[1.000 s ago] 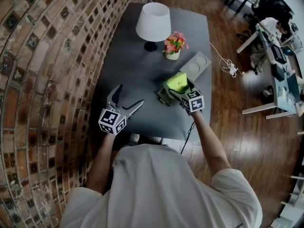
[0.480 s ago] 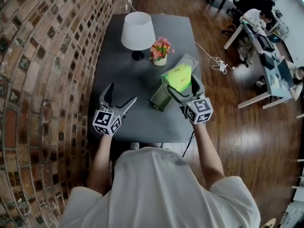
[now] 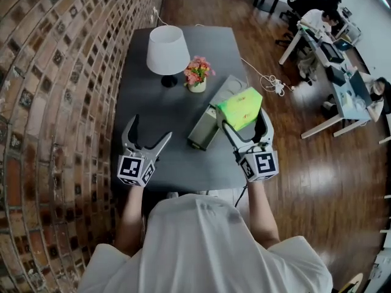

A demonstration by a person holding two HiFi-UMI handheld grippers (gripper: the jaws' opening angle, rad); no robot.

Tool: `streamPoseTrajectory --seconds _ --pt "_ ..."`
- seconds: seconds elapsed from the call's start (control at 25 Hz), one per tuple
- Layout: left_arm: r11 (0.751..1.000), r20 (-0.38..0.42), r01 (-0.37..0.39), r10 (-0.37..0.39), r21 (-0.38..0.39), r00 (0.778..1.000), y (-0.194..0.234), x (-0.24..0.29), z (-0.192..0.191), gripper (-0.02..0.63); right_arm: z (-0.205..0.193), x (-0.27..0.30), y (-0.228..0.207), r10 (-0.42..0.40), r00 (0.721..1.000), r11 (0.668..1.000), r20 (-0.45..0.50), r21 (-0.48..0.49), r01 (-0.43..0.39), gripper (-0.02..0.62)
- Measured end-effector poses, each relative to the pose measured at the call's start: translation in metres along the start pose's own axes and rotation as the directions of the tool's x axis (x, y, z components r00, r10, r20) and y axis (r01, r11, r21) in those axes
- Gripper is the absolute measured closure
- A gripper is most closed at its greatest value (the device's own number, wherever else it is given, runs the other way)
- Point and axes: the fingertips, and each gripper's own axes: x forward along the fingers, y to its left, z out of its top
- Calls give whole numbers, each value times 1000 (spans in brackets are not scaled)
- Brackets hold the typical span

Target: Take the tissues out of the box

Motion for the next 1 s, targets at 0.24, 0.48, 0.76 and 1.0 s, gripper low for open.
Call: streamPoseTrajectory --seconds 0.24,0.48,0.76,1.0 --pt "999 25 -34 33 27 999 -5 -2 10 110 -4 -32 -6 -88 996 995 7 44 88 86" --pt "999 33 -33 31 34 999 -9 0 13 118 -23 -45 2 -113 993 993 -27 40 114 86" --pt "997 40 -37 35 64 999 -15 3 17 120 -27 -45 9 -120 992 993 -27 13 120 86" --pt "996 40 -75 74 41 996 -8 -1 13 120 -30 -43 8 -132 991 991 -33 15 132 86"
